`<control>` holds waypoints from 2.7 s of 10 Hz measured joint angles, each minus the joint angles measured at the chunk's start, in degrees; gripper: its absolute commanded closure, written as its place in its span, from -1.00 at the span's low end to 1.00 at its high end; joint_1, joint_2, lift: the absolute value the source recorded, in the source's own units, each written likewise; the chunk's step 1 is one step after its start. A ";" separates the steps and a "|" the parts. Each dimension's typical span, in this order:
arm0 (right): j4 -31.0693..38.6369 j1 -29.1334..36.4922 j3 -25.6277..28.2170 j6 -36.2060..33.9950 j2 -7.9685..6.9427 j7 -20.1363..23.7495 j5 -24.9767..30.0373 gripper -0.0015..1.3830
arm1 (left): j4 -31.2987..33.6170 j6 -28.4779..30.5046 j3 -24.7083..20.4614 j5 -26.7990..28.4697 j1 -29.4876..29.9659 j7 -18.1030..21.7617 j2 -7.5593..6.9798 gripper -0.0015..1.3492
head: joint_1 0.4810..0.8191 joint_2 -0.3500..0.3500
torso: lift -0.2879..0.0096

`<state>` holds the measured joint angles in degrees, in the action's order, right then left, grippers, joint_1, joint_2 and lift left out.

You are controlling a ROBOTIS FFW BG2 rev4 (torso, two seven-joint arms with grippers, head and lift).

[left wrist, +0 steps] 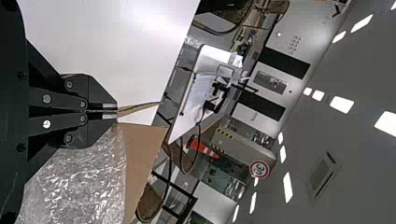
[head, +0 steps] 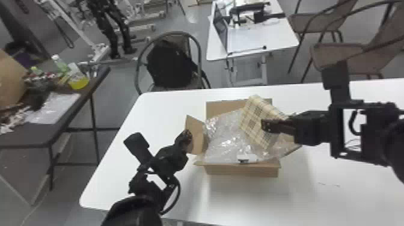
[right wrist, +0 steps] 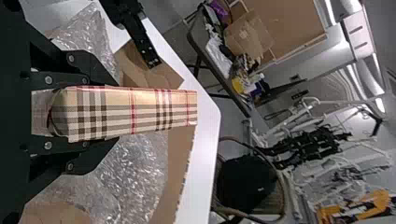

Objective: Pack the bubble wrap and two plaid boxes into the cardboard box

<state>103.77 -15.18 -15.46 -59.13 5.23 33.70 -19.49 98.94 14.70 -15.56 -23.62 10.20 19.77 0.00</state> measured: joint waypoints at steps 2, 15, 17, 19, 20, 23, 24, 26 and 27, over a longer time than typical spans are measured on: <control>-5.85 -1.03 -1.89 -0.48 -0.18 2.28 1.47 -0.29 | -0.15 -0.16 0.69 -0.39 -0.26 0.09 0.00 0.79 | 0.27 0.98 | 0.35; 32.06 32.53 14.36 0.86 -3.79 -21.84 38.41 -0.83 | -0.02 -1.63 -1.12 -1.99 1.75 0.33 0.00 0.79 | 0.27 0.15 | 0.35; 30.61 38.15 18.48 7.08 -4.20 -22.97 36.08 -0.83 | -0.03 -1.88 -1.14 -2.27 2.02 0.36 0.00 0.79 | 0.27 0.06 | 0.35; 20.31 42.73 26.45 22.85 -2.89 -20.34 25.76 -0.83 | -0.22 -2.20 -1.30 -2.22 2.55 0.36 0.00 0.79 | 0.27 -0.03 | 0.35; 16.59 42.87 27.19 27.15 -2.34 -20.26 25.81 -0.83 | -0.24 -2.30 -1.40 -2.22 2.68 0.36 0.00 0.79 | 0.27 -0.06 | 0.35; 5.52 37.60 28.26 34.74 -2.41 -17.08 26.70 -0.83 | -0.61 -2.78 -1.27 -2.34 2.65 0.35 0.00 0.79 | 0.27 -0.07 | 0.35; 1.64 34.83 28.34 36.29 -2.33 -16.66 27.11 -0.83 | -0.75 -2.88 -1.17 -2.44 2.66 0.35 0.00 0.79 | 0.27 -0.07 | 0.35; -4.40 30.12 28.30 38.85 -1.88 -14.99 27.86 -0.61 | -1.00 -2.92 -0.99 -2.48 2.59 0.36 0.00 0.79 | 0.27 -0.07 | 0.35; -6.65 28.08 28.19 39.64 -1.82 -13.98 28.35 0.05 | -1.15 -2.92 -0.86 -2.50 2.55 0.36 0.00 0.79 | 0.27 -0.07 | 0.35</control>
<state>97.13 12.90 12.72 -19.48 3.41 19.72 8.86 97.78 11.78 -16.43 -26.11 12.75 20.13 0.00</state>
